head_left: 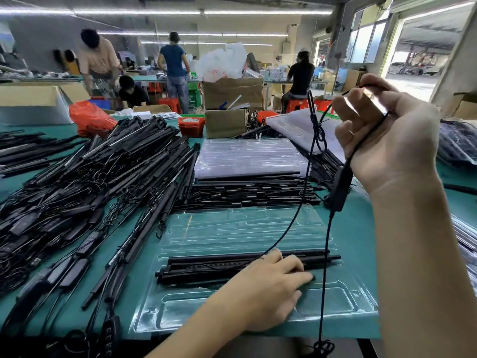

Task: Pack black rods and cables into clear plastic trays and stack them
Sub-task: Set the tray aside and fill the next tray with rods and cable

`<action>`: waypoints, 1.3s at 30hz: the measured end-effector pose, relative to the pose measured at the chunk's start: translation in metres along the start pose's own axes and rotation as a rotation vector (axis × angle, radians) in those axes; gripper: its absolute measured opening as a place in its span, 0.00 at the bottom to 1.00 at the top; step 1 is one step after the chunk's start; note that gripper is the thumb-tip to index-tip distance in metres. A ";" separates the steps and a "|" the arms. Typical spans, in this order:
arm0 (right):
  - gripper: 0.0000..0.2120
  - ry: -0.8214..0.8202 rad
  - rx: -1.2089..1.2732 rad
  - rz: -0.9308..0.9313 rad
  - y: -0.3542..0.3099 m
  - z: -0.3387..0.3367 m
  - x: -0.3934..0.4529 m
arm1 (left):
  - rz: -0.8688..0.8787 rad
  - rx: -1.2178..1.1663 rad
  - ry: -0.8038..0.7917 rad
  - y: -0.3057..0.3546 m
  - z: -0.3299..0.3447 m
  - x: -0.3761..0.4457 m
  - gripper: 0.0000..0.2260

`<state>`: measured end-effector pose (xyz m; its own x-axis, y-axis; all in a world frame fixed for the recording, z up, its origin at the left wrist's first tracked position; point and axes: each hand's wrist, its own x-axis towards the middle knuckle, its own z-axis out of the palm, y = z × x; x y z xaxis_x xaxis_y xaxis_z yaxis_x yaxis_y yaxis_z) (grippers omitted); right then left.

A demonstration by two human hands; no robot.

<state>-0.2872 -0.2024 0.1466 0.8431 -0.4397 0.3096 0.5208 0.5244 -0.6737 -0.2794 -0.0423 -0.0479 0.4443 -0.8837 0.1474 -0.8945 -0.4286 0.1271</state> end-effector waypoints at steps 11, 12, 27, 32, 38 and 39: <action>0.16 -0.009 0.006 0.010 0.001 0.002 -0.002 | 0.037 -0.167 0.135 -0.016 -0.009 -0.018 0.16; 0.16 -0.008 0.010 0.008 0.001 0.001 -0.001 | 0.037 -0.121 0.168 -0.017 -0.008 -0.019 0.14; 0.16 -0.007 -0.008 0.021 0.007 -0.001 -0.001 | -0.239 0.056 0.113 -0.023 -0.008 0.001 0.07; 0.16 -0.004 -0.013 0.017 0.007 -0.004 -0.001 | -0.233 -0.021 0.104 -0.020 -0.016 -0.002 0.07; 0.17 -0.007 -0.008 0.023 0.009 -0.004 0.000 | -0.237 -0.096 0.023 -0.014 -0.015 -0.010 0.04; 0.17 -0.007 -0.009 0.024 0.009 -0.004 0.000 | -0.243 -0.110 0.019 -0.013 -0.013 -0.011 0.03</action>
<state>-0.2831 -0.2005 0.1374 0.8562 -0.4223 0.2977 0.4993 0.5282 -0.6868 -0.2724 -0.0245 -0.0380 0.6470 -0.7533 0.1177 -0.7513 -0.6035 0.2671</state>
